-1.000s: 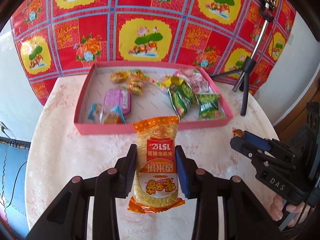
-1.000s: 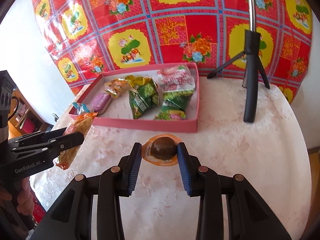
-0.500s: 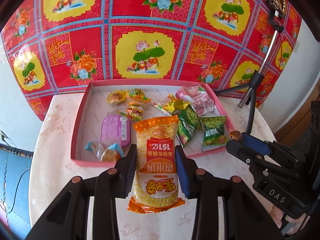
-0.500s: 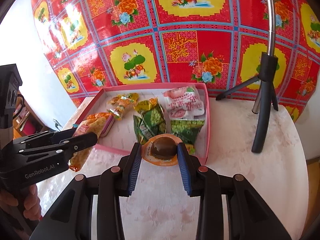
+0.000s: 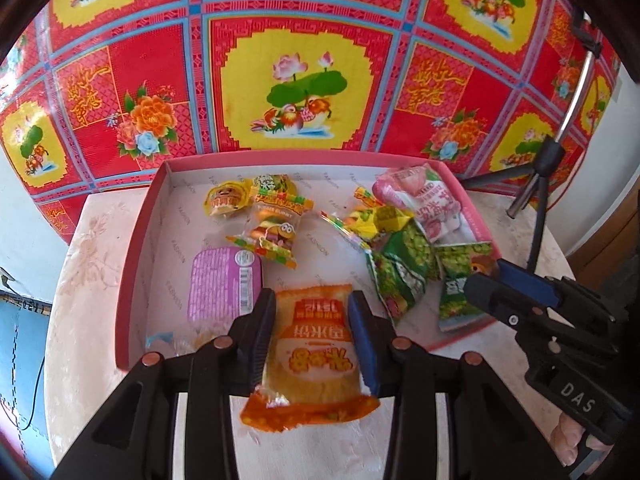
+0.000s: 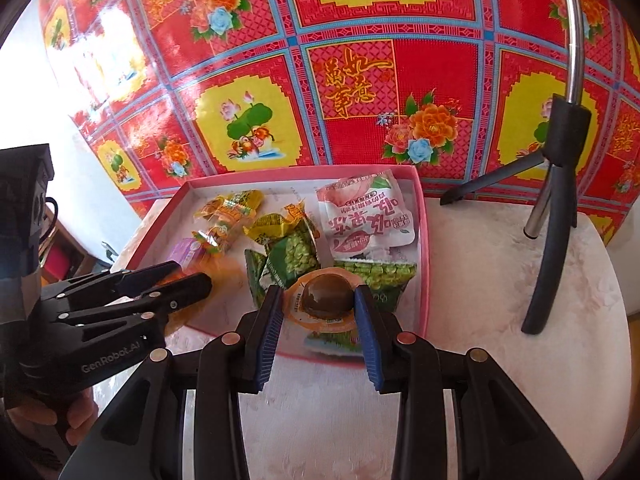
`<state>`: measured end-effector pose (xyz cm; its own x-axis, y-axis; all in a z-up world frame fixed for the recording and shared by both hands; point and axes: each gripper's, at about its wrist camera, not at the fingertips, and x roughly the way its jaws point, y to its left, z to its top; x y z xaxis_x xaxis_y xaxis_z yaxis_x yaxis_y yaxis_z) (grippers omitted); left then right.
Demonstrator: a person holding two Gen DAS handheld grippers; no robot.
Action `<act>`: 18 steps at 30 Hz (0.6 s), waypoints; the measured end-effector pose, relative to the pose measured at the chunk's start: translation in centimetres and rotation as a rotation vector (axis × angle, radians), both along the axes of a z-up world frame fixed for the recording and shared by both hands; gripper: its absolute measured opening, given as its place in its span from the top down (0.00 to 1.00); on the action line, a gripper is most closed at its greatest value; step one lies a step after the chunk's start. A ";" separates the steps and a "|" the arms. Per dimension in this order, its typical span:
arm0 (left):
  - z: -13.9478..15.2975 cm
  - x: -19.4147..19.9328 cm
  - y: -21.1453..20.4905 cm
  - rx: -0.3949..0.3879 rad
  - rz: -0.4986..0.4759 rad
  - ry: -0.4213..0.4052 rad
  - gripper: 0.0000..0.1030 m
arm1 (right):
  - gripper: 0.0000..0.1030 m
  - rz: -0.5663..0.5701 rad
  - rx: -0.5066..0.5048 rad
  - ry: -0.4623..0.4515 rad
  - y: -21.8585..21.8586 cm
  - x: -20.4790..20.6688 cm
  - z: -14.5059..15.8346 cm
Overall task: Organize snacks
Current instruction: 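Carry the rice-cracker bag and brown candy into the pink box and open both grippers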
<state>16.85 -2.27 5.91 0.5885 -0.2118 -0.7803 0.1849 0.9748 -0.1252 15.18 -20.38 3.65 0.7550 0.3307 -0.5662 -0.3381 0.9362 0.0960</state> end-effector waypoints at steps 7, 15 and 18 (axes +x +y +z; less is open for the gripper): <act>-0.6 1.1 -0.1 0.011 0.012 0.007 0.62 | 0.64 -0.010 0.004 -0.012 0.1 1.4 0.2; -0.8 1.5 0.1 0.005 0.021 0.020 0.62 | 0.62 -0.006 0.022 -0.001 0.2 2.3 -0.1; -0.5 1.3 0.1 0.005 0.022 0.017 0.61 | 0.59 0.000 0.034 0.005 0.2 2.3 0.0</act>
